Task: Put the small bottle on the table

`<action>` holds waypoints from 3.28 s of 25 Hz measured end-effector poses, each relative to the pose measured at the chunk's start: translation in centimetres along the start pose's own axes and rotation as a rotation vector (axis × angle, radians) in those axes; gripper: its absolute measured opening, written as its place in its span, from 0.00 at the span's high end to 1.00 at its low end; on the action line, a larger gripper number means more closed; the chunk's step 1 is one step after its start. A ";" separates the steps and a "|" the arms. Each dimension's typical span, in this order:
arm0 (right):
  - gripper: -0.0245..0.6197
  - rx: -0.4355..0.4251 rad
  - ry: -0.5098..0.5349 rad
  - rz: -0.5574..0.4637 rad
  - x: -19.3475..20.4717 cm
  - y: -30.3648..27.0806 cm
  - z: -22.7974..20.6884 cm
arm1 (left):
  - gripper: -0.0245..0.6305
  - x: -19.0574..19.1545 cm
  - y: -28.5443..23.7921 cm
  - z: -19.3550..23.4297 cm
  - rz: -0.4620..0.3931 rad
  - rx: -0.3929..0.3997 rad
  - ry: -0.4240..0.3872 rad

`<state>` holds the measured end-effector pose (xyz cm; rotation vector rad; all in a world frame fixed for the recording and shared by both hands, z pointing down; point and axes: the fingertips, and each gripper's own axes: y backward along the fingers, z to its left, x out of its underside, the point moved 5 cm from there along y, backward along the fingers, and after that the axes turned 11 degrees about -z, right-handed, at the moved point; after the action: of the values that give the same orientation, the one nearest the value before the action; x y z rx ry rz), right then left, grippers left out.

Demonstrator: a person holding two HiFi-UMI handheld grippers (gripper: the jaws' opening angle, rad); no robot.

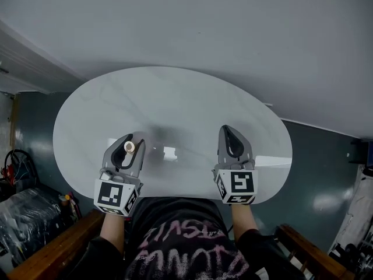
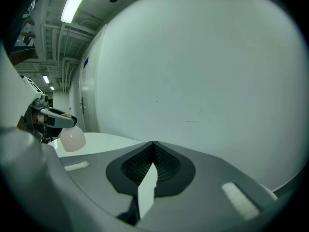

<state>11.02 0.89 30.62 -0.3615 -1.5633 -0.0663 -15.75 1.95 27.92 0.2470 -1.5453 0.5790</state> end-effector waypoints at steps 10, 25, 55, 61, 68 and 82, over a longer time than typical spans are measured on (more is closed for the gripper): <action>0.95 -0.001 0.023 0.008 0.3 -1.0 0.5 | 0.77 0.2 -1.6 1.1 -0.001 0.015 -0.007; 0.95 -0.023 0.026 0.029 2.1 -2.3 0.7 | 0.77 1.3 -3.7 1.9 -0.002 0.033 0.002; 0.95 -0.047 -0.034 0.059 4.7 -5.2 0.7 | 0.77 3.6 -6.9 2.9 0.036 0.039 0.015; 0.95 -0.044 -0.035 0.065 5.1 -5.6 0.7 | 0.77 4.3 -7.3 3.3 0.031 0.034 0.038; 0.95 -0.046 -0.039 0.075 5.9 -6.5 0.7 | 0.77 4.6 -8.5 3.3 0.043 0.035 0.048; 0.95 -0.046 -0.060 0.081 6.8 -7.9 0.9 | 0.77 5.4 -9.8 4.1 0.055 0.022 0.063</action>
<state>8.18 -5.09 38.69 -0.4669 -1.6069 -0.0289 -14.83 -7.26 35.39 0.2019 -1.4896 0.6411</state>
